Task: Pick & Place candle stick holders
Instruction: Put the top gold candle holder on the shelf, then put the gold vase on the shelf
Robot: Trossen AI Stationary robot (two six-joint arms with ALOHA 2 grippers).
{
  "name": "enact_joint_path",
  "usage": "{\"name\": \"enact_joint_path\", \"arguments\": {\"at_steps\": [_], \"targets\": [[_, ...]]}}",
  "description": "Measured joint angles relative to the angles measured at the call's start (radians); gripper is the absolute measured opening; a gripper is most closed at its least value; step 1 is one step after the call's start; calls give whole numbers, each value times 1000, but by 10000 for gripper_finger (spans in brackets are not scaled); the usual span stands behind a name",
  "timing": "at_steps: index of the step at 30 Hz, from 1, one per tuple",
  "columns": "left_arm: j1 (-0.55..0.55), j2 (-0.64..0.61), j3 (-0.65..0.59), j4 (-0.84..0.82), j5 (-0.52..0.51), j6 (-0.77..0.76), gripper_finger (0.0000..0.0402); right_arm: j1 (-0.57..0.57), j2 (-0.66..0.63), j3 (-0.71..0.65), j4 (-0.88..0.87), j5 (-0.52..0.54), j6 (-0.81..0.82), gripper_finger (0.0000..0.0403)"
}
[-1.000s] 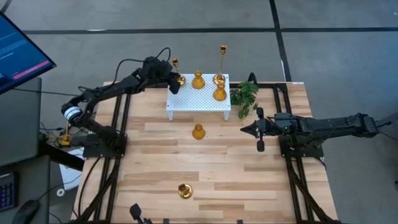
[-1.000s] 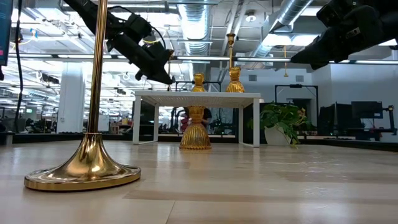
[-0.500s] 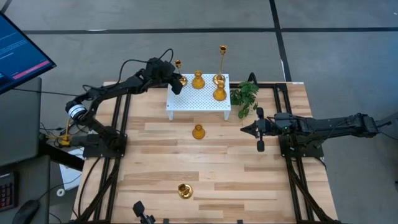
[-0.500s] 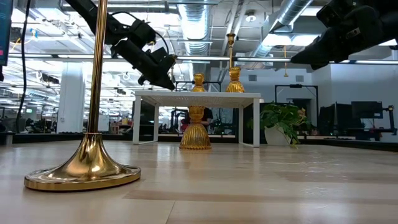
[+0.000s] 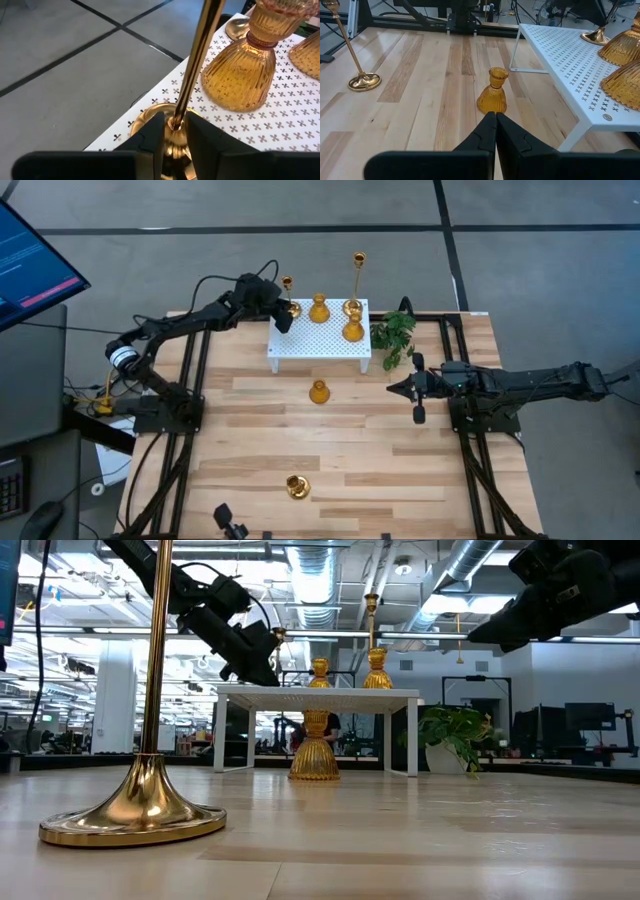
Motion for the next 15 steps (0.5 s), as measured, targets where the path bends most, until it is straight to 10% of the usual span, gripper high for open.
{"name": "enact_joint_path", "arguments": {"at_steps": [15], "targets": [[-3,-260,0,-184,1,-3,77,0,0,0,0,0,0,0]]}}
